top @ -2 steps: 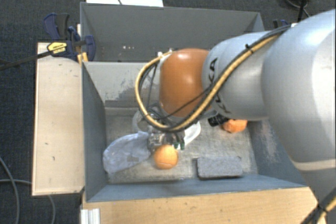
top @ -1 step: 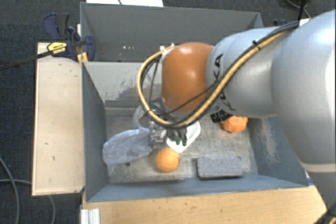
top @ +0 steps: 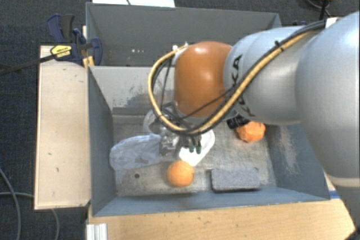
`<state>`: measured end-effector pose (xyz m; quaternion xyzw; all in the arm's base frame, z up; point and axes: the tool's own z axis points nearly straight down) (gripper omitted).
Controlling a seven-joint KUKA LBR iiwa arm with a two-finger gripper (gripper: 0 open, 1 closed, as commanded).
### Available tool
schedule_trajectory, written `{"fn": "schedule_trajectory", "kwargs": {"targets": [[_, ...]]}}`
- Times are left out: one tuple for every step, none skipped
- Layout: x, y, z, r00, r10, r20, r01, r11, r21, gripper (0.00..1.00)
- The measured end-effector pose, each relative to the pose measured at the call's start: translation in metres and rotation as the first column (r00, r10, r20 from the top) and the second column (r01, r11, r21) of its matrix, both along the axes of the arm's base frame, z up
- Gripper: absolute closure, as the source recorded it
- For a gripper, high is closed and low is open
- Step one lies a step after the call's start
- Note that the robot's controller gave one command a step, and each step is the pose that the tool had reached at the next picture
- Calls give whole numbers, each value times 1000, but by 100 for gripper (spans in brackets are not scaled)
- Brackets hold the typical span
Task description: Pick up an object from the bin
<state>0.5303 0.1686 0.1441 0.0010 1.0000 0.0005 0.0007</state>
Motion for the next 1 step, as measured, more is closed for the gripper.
{"fn": "schedule_trajectory", "kwargs": {"targets": [[-1, 0, 10, 1000, -1, -3, 1, 1000, -1, 100]]}}
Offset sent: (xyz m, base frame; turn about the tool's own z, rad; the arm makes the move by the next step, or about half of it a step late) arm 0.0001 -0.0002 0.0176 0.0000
